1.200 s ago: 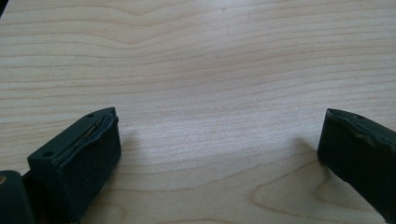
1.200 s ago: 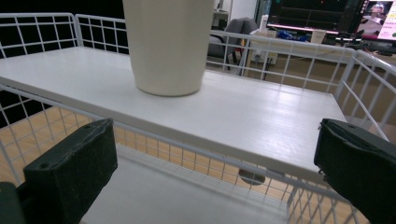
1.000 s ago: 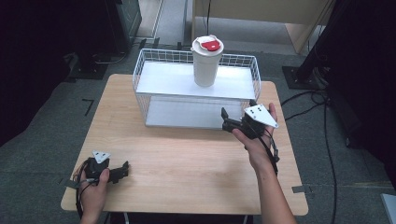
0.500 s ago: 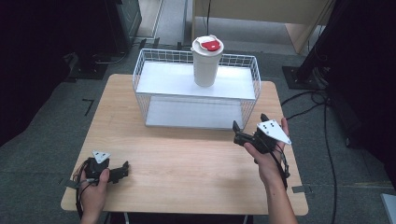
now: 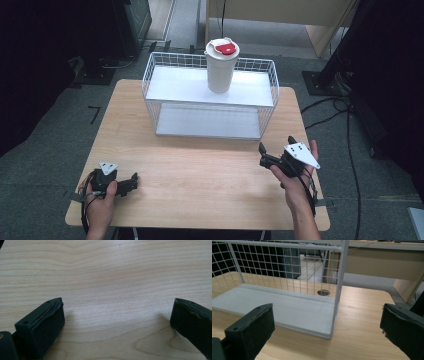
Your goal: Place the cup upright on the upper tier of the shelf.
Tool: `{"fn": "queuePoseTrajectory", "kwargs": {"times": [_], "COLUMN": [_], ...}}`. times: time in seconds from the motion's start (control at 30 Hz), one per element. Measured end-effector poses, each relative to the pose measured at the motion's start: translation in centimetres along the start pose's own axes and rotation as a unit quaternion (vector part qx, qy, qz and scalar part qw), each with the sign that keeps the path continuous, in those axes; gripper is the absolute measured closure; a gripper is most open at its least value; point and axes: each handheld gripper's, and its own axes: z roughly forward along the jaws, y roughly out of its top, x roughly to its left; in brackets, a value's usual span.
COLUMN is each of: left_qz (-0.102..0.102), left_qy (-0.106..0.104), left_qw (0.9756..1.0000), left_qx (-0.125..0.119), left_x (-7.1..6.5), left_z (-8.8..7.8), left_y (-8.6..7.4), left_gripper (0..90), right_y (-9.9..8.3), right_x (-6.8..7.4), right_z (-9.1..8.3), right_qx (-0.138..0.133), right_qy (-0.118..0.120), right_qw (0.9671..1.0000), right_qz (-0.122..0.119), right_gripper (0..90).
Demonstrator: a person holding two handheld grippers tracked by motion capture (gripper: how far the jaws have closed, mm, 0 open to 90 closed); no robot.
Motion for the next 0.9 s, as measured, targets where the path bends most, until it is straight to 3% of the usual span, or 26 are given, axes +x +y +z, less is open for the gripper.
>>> {"fn": "queuePoseTrajectory", "kwargs": {"times": [0.9], "left_qz": [0.0], "left_qy": [0.0], "left_qw": [1.0], "left_qx": [0.0], "left_x": [0.0], "left_z": [0.0], "left_y": [0.0], "left_gripper": [0.0], "right_y": [-5.6], "right_x": [-3.3], "right_z": [-3.1], "right_qx": [0.062], "right_qy": [-0.042], "right_qw": [0.997], "right_qz": [0.018], "right_gripper": [0.0]}}
